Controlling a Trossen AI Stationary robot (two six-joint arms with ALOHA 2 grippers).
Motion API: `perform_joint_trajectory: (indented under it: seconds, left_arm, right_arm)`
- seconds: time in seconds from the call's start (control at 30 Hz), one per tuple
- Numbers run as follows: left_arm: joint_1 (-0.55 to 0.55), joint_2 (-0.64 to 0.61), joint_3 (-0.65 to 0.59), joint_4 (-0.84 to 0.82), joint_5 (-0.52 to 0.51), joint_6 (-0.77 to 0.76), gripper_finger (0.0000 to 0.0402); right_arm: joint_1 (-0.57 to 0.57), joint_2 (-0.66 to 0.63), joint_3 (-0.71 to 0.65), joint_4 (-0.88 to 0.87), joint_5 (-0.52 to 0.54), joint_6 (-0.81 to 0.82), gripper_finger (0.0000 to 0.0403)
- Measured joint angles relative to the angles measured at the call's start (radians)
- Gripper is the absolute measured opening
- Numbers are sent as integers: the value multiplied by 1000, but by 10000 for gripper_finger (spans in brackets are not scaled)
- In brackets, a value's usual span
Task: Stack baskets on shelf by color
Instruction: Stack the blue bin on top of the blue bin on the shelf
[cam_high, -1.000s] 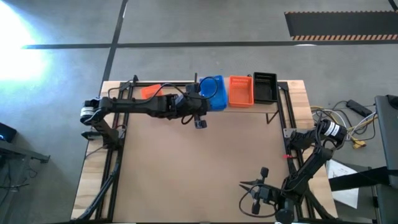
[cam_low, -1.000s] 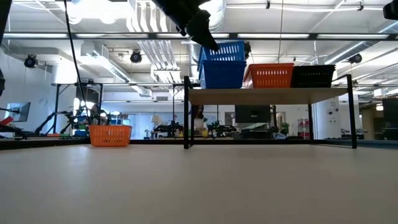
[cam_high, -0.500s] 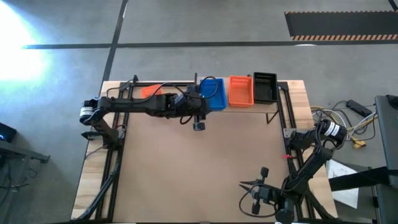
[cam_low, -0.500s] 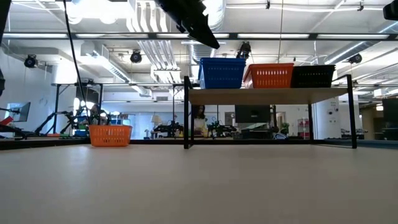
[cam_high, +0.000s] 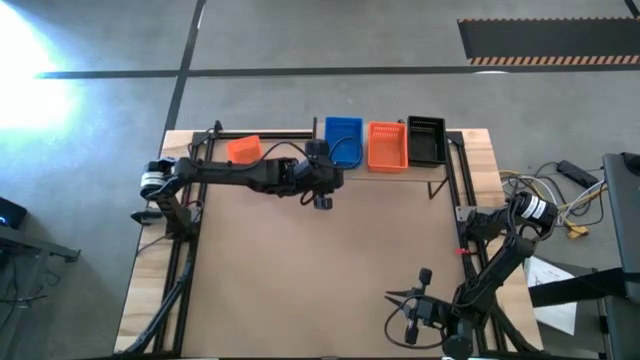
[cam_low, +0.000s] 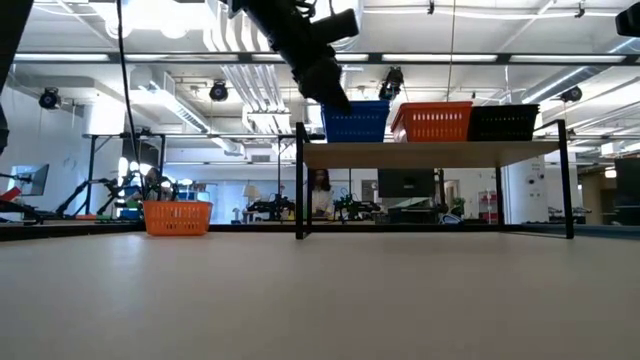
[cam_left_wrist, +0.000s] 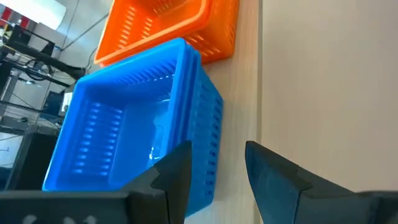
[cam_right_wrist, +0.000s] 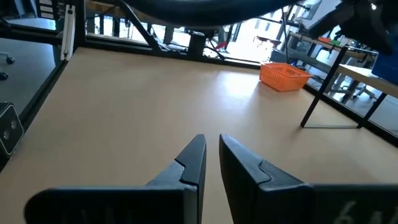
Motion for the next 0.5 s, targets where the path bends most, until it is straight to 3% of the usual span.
perform_joint_trajectory:
  seconds: [0.37,0.5]
  left_arm:
    - [-13,-20,56,41,-30,-87,135]
    - [35,-18,65,39,76,-95,135]
  right_arm:
    - [0,7,-3,1,-1,9,38]
    - [0,7,-3,1,-1,11,38]
